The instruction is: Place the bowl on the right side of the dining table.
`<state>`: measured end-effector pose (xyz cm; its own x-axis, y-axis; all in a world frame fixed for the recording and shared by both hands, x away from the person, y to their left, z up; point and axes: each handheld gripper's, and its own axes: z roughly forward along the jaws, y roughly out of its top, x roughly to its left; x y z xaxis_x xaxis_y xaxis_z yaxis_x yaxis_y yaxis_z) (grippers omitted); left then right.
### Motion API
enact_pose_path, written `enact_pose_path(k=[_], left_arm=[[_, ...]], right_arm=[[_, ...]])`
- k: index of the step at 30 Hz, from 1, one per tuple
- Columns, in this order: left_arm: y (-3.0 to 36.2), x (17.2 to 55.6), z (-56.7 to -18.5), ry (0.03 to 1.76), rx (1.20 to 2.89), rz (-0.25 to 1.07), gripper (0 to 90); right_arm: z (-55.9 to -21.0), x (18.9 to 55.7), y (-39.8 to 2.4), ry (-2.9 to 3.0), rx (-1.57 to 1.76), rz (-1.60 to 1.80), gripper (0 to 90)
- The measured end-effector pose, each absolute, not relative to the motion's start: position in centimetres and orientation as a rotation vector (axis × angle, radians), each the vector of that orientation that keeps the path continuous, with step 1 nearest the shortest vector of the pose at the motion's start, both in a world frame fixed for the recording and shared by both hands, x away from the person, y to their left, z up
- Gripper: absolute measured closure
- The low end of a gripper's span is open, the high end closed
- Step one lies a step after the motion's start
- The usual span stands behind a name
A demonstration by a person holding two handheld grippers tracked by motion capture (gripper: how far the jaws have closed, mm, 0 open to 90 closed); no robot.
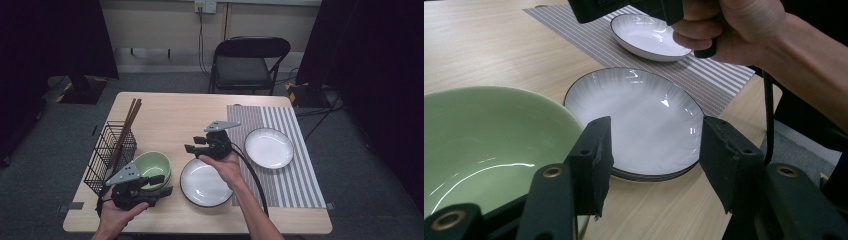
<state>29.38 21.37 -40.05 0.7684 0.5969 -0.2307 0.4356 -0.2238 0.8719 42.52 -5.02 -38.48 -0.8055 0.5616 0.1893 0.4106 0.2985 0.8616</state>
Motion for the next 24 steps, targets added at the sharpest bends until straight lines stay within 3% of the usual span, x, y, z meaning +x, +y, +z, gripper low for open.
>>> enact_pose_path(k=[17,21,24], left_arm=[[23.9,30.2,-40.8,0.841,1.845,0.14,59.0],[23.9,30.3,-40.9,0.839,1.861,0.131,60.9],[24.1,30.5,-41.3,0.837,1.866,0.119,68.4]], right_arm=[[-39.1,42.1,1.0,2.583,0.762,1.533,52.3],[-39.6,42.4,1.4,2.606,0.779,1.529,56.1],[-40.0,42.6,1.7,2.622,0.784,1.508,58.2]])
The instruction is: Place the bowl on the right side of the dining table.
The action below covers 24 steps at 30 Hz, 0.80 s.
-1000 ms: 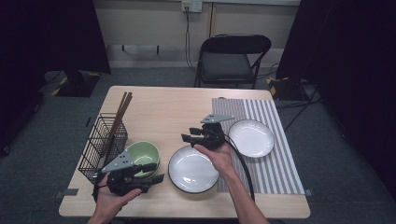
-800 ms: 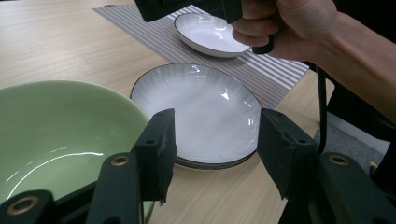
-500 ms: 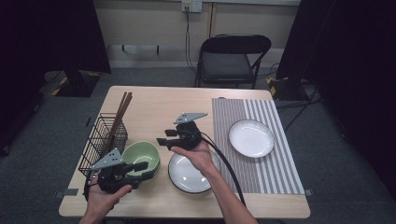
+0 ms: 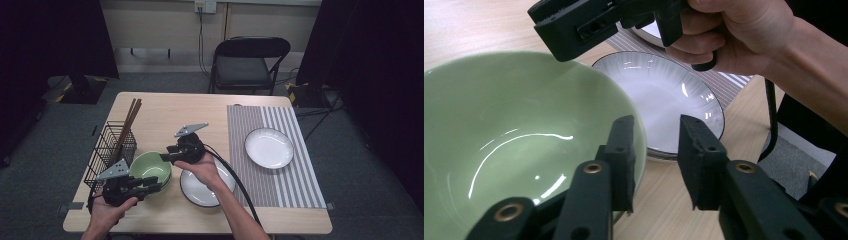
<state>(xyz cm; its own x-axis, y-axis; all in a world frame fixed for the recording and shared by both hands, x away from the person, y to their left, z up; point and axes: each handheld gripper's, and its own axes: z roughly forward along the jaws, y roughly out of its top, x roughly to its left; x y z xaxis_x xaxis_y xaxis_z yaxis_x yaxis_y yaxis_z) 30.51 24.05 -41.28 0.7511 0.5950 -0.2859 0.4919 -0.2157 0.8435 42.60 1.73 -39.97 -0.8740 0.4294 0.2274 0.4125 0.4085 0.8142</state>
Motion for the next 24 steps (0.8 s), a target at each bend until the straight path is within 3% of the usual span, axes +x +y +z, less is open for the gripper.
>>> enact_pose_path(k=[10,24], left_arm=[[24.0,31.2,-42.5,0.864,1.896,0.108,79.4],[24.0,31.6,-43.4,0.85,1.909,0.074,77.1]], right_arm=[[-41.4,43.6,2.6,2.645,0.807,1.469,64.3],[-42.6,44.0,3.7,2.678,0.784,1.46,70.1]])
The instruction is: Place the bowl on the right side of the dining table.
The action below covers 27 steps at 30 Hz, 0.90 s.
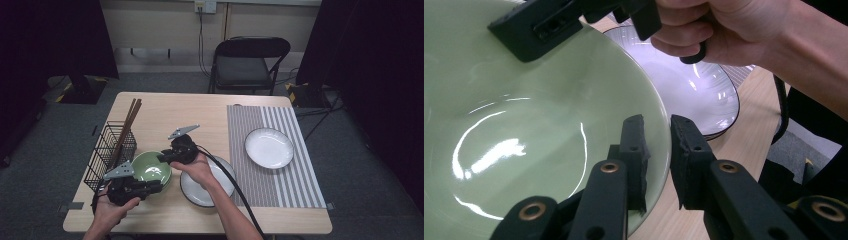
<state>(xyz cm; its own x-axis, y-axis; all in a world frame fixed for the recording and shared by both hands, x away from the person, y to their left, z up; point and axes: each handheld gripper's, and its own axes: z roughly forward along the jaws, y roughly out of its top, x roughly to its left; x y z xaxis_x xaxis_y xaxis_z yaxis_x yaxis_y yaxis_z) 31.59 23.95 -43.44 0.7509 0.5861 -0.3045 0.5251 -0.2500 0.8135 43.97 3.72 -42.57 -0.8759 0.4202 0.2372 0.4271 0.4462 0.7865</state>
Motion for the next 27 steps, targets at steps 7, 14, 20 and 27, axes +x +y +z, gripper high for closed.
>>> enact_pose_path(k=[7,14,20,27], left_arm=[[23.9,31.6,-43.5,0.851,1.919,0.079,76.6],[23.8,31.6,-43.5,0.866,1.914,0.081,76.1],[23.6,31.7,-43.7,0.879,1.923,0.088,75.2],[23.4,31.7,-43.8,0.895,1.929,0.089,73.8]], right_arm=[[-42.7,43.7,4.3,-2.72,-0.756,-1.45,77.4],[-41.8,43.2,4.4,-2.772,-0.712,-1.509,85.0],[-41.7,43.0,4.4,-2.8,-0.692,-1.517,85.5],[-40.7,42.5,4.0,-2.837,-0.67,-1.536,87.6]])
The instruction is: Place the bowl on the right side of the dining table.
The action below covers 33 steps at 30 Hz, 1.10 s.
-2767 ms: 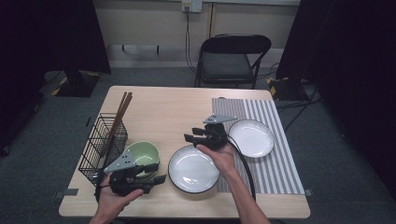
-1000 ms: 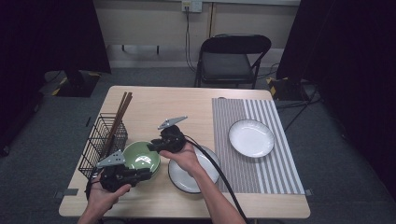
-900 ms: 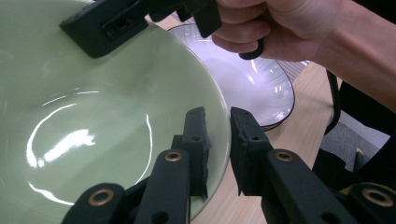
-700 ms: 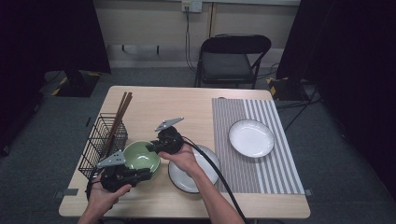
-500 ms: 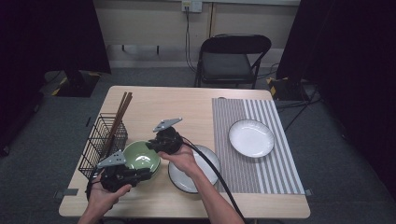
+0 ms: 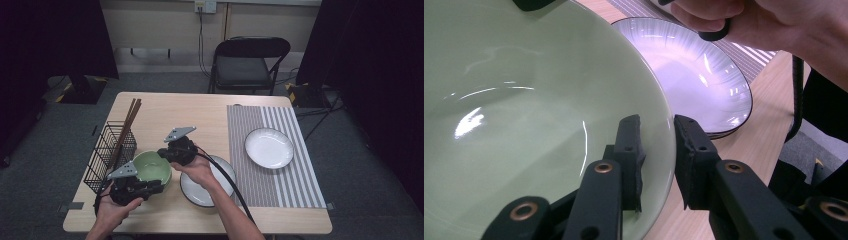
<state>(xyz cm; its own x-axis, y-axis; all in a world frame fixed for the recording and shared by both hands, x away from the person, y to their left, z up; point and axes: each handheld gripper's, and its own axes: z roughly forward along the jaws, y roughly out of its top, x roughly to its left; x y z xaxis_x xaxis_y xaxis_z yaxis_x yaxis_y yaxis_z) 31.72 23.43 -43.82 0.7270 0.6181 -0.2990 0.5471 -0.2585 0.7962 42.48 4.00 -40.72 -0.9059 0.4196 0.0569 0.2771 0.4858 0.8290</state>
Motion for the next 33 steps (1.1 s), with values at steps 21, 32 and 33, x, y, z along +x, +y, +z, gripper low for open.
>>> enact_pose_path(k=[21,32,33], left_arm=[[24.1,31.3,-43.0,0.898,1.895,0.071,83.3],[23.9,31.4,-43.1,0.915,1.894,0.075,83.4],[23.9,31.4,-43.1,0.918,1.894,0.072,83.4]], right_arm=[[-41.4,44.2,6.1,2.707,0.536,1.345,80.0],[-41.0,43.0,5.8,2.632,0.428,1.292,84.9],[-40.9,42.9,5.8,2.622,0.407,1.285,84.9]])
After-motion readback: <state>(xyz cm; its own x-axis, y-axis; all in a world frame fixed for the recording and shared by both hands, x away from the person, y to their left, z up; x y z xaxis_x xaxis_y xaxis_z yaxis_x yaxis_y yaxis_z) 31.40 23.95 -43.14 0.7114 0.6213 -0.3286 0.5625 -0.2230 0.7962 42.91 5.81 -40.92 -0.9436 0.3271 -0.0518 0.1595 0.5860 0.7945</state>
